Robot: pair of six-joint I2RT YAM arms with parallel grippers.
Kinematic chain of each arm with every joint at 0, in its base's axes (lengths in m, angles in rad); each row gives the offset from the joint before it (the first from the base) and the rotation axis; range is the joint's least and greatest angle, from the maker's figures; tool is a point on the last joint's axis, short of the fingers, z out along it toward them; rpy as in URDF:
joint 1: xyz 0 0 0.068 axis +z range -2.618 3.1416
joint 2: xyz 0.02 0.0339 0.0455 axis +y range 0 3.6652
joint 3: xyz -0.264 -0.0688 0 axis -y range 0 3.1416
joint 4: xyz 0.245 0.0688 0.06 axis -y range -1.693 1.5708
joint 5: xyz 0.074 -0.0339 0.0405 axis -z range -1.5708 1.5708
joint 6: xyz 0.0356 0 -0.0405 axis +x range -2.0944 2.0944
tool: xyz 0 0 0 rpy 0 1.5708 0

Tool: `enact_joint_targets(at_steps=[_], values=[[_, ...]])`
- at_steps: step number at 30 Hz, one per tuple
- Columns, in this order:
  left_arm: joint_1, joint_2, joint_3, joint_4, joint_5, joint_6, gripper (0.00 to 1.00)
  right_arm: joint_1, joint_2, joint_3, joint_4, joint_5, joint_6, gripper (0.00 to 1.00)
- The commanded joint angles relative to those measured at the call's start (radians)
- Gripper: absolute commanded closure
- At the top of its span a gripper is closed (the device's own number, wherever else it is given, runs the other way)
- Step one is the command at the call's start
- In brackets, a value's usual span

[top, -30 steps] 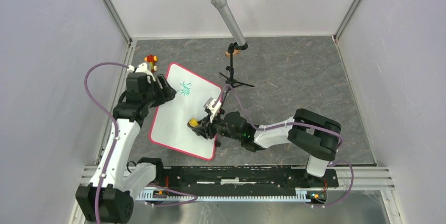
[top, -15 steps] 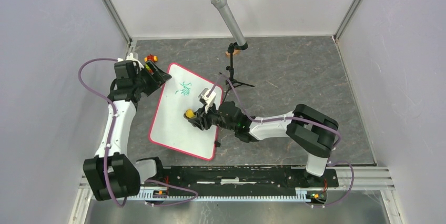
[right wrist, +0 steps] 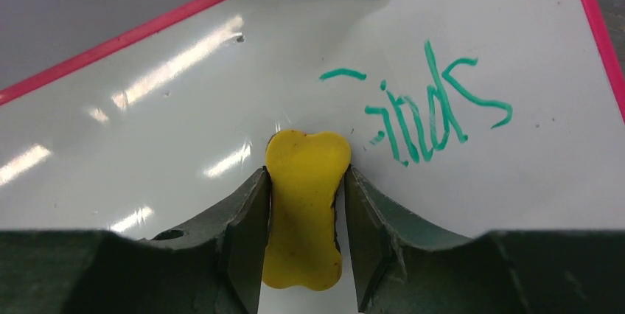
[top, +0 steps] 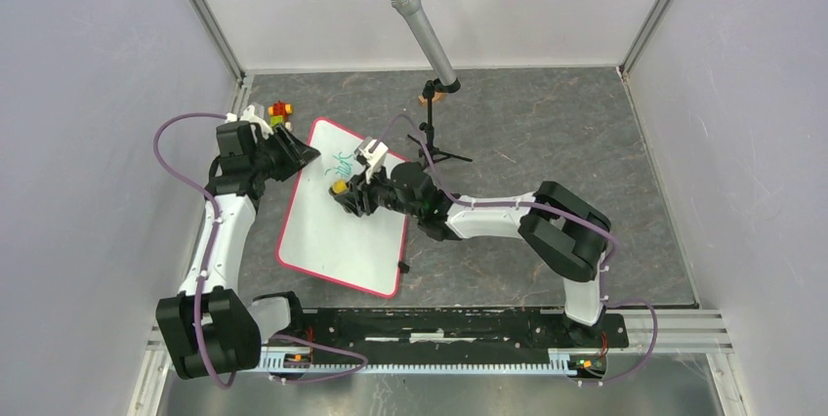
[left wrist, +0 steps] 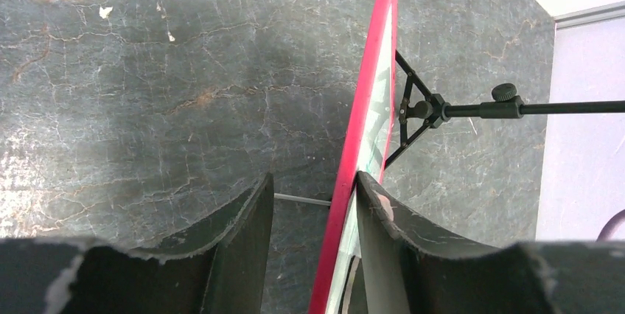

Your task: Erase the whiteboard

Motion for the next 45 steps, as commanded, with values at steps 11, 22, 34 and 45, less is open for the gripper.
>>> enact_joint_targets(at_steps=[11, 22, 34, 45], values=[[0.0, -0.029, -0.032, 0.044, 0.016, 0.058, 0.56, -0.035, 0.001, 0.073, 0.005, -0.032, -0.013, 0.36], [0.0, -0.029, -0.04, 0.058, 0.029, 0.054, 0.7, -0.035, -0.034, -0.023, 0.059, -0.062, 0.014, 0.51], [-0.003, -0.035, -0.052, 0.063, 0.001, 0.077, 0.98, -0.031, 0.063, 0.137, 0.033, -0.071, 0.011, 0.73], [-0.047, -0.096, -0.09, 0.095, -0.067, 0.145, 0.98, -0.066, 0.206, 0.293, -0.04, 0.016, 0.097, 0.73]])
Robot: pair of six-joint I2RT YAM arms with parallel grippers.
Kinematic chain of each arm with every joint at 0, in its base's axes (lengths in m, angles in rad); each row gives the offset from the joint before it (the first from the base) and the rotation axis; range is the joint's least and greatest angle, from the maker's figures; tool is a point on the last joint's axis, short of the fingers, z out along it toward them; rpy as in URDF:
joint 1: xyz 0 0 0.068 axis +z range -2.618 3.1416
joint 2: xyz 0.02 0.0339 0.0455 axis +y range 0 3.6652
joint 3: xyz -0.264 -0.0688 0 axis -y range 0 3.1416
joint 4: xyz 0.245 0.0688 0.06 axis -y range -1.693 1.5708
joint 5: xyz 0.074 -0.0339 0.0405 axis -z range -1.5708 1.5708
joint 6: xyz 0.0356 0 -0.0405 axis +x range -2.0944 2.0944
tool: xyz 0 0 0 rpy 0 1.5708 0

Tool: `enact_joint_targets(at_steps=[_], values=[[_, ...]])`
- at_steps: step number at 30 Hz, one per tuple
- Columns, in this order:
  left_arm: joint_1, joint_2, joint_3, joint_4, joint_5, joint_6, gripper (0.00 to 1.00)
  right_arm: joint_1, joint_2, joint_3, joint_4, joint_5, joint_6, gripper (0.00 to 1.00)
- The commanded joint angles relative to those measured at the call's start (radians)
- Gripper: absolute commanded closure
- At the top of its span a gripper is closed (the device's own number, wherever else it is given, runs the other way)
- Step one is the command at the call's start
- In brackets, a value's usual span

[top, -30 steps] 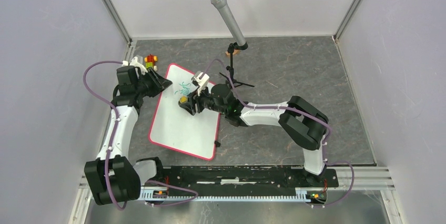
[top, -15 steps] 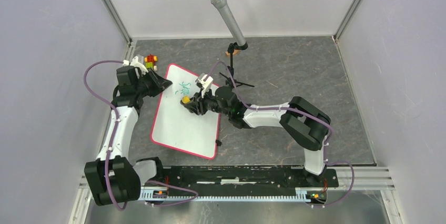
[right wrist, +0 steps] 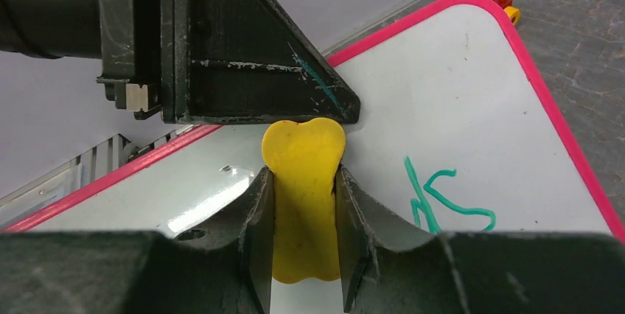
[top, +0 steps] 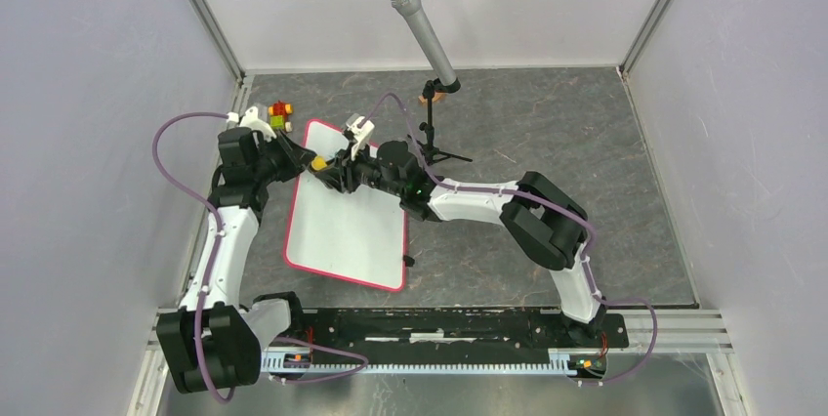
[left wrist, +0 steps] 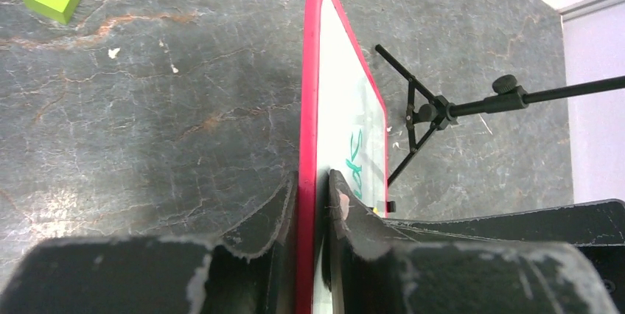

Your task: Erase the whiteboard

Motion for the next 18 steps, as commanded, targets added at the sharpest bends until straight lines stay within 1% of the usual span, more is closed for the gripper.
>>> enact_joint_targets(at_steps=[1, 7, 10, 11, 14, 18], values=[[-0.022, -0.026, -0.019, -0.014, -0.054, 0.075, 0.98, -0.029, 0.057, 0.009, -0.03, 0.081, 0.06, 0.73], [-0.035, -0.036, -0.028, -0.005, -0.055, 0.087, 0.98, -0.073, 0.059, -0.113, -0.052, 0.132, 0.109, 0.73], [-0.041, -0.046, -0.031, -0.005, -0.07, 0.097, 0.98, -0.083, 0.039, -0.169, -0.056, 0.14, 0.107, 0.73], [-0.045, -0.05, -0.033, -0.005, -0.074, 0.103, 0.98, -0.084, 0.032, -0.177, -0.061, 0.169, 0.102, 0.74], [-0.059, -0.058, -0.038, -0.005, -0.092, 0.12, 0.98, -0.081, 0.02, -0.184, -0.056, 0.153, 0.096, 0.74], [-0.078, -0.058, -0.042, -0.003, -0.101, 0.144, 0.98, -0.042, 0.01, -0.118, -0.075, 0.116, 0.07, 0.74]])
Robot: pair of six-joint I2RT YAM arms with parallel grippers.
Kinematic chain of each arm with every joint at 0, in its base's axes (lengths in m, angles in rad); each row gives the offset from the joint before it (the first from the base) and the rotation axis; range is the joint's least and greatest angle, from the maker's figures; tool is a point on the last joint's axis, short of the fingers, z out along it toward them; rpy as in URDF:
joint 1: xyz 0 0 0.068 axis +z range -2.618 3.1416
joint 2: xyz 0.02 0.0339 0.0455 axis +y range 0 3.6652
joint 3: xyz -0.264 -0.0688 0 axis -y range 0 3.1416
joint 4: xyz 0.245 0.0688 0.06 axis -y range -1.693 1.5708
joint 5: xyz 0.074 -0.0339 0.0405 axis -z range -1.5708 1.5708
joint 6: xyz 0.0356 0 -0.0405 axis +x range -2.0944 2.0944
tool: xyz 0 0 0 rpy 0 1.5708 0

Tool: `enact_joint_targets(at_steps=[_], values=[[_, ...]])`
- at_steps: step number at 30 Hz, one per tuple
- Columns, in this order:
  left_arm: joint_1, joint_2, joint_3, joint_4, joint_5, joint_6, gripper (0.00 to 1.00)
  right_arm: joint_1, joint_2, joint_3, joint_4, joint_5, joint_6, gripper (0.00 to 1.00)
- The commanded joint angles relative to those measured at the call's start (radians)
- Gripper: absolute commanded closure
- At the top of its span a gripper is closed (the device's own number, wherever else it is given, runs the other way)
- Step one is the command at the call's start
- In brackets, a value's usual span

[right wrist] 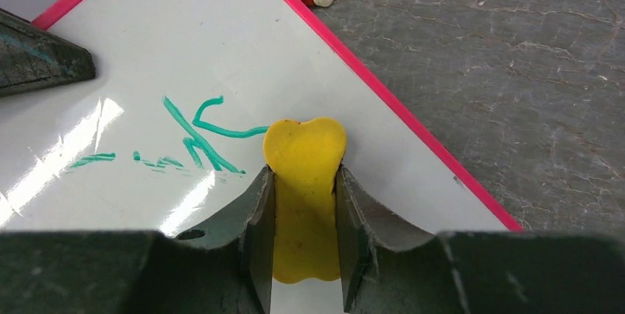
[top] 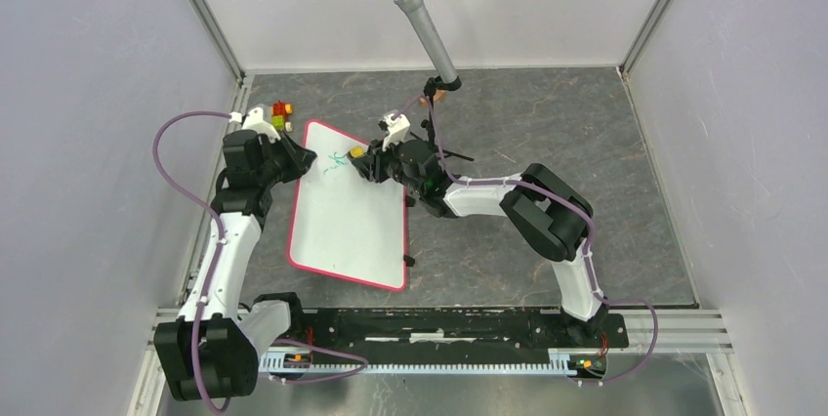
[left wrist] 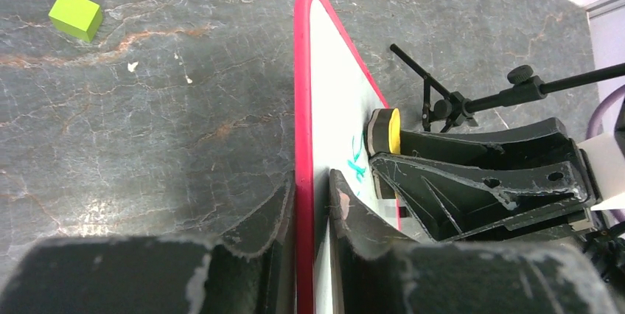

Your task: Erase the whiteboard

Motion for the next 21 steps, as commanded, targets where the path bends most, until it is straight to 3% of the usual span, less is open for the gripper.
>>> enact_joint_targets(at_steps=[1, 9, 15, 21], values=[[-0.031, -0.013, -0.022, -0.015, -0.016, 0.116, 0.98, 0.072, -0.008, 0.053, -0.139, -0.036, -0.038, 0.74], [-0.038, -0.013, -0.025, -0.016, -0.028, 0.126, 0.98, 0.151, 0.0, 0.209, -0.147, -0.088, -0.032, 0.73], [-0.041, -0.024, -0.029, -0.015, -0.028, 0.127, 0.98, 0.091, 0.073, 0.255, -0.165, -0.064, 0.024, 0.73], [-0.048, -0.027, -0.028, -0.017, -0.032, 0.133, 0.98, 0.028, 0.121, 0.256, -0.303, 0.018, 0.036, 0.73]])
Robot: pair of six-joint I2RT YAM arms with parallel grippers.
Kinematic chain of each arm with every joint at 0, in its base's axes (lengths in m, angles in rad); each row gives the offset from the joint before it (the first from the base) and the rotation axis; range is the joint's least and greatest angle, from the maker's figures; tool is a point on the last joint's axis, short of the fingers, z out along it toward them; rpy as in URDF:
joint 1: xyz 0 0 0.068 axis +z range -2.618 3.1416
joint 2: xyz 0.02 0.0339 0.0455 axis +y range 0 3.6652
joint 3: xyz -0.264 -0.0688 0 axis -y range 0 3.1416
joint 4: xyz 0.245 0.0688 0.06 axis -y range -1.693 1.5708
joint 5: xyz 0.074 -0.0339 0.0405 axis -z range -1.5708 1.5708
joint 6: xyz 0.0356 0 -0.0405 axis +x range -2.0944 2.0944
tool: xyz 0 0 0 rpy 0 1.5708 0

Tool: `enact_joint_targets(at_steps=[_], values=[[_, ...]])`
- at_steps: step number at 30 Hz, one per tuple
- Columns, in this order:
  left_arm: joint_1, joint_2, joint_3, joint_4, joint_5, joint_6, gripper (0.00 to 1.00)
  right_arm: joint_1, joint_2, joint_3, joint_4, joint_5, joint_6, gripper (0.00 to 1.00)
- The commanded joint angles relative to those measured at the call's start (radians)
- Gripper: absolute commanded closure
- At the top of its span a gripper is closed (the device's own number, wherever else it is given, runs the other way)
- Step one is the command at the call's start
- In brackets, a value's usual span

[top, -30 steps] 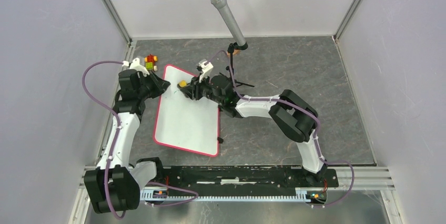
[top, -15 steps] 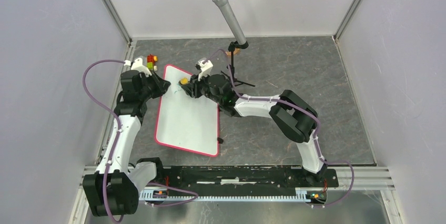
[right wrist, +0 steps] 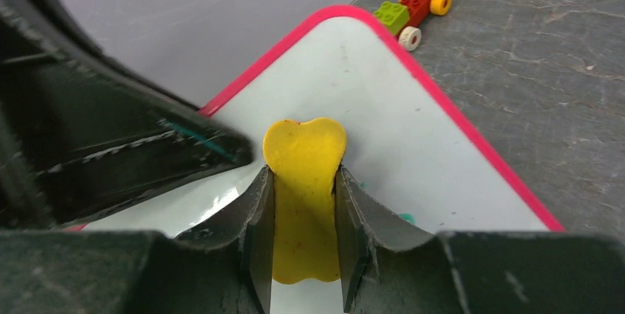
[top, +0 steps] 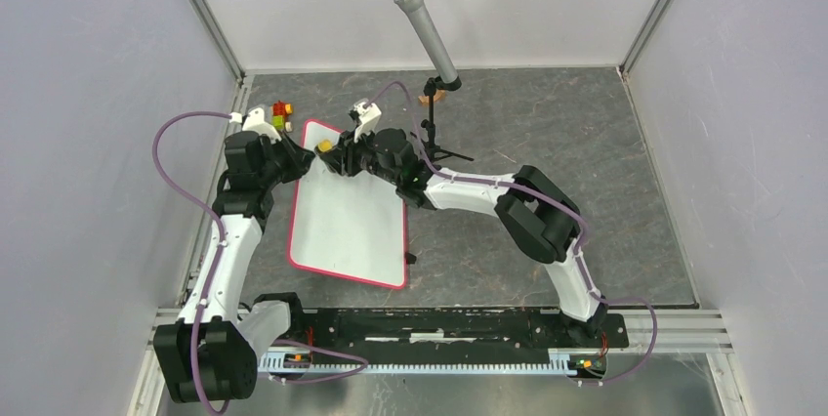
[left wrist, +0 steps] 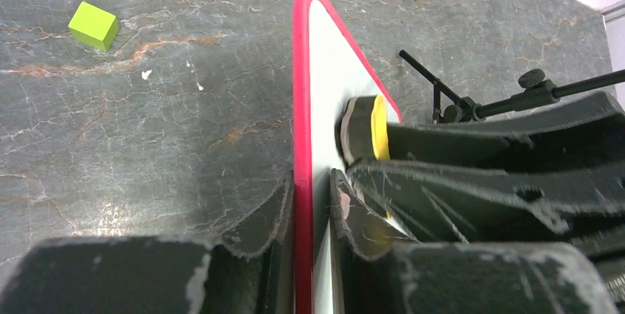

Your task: Erase the whiteboard

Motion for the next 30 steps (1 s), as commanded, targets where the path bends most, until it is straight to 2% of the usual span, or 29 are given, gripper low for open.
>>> enact_joint_targets(at_steps=[1, 11, 16, 21, 23, 30], values=[[-0.028, -0.012, -0.014, -0.032, 0.02, 0.107, 0.98, -0.036, 0.065, -0.022, -0.153, 0.054, 0.018, 0.73], [-0.029, -0.017, -0.014, -0.032, 0.022, 0.107, 0.98, -0.05, 0.058, -0.041, -0.197, 0.079, -0.039, 0.72], [-0.03, -0.017, -0.014, -0.03, 0.027, 0.107, 0.98, -0.041, 0.041, -0.069, -0.153, 0.032, -0.053, 0.72], [-0.03, -0.013, -0.014, -0.032, 0.023, 0.109, 0.98, -0.002, 0.048, 0.065, -0.228, -0.126, -0.153, 0.72], [-0.03, -0.013, -0.016, -0.032, 0.023, 0.11, 0.98, 0.006, 0.05, 0.102, -0.254, -0.232, -0.163, 0.72], [-0.032, -0.012, -0.012, -0.033, 0.025, 0.107, 0.98, 0.026, 0.005, -0.007, -0.18, -0.451, -0.124, 0.73]])
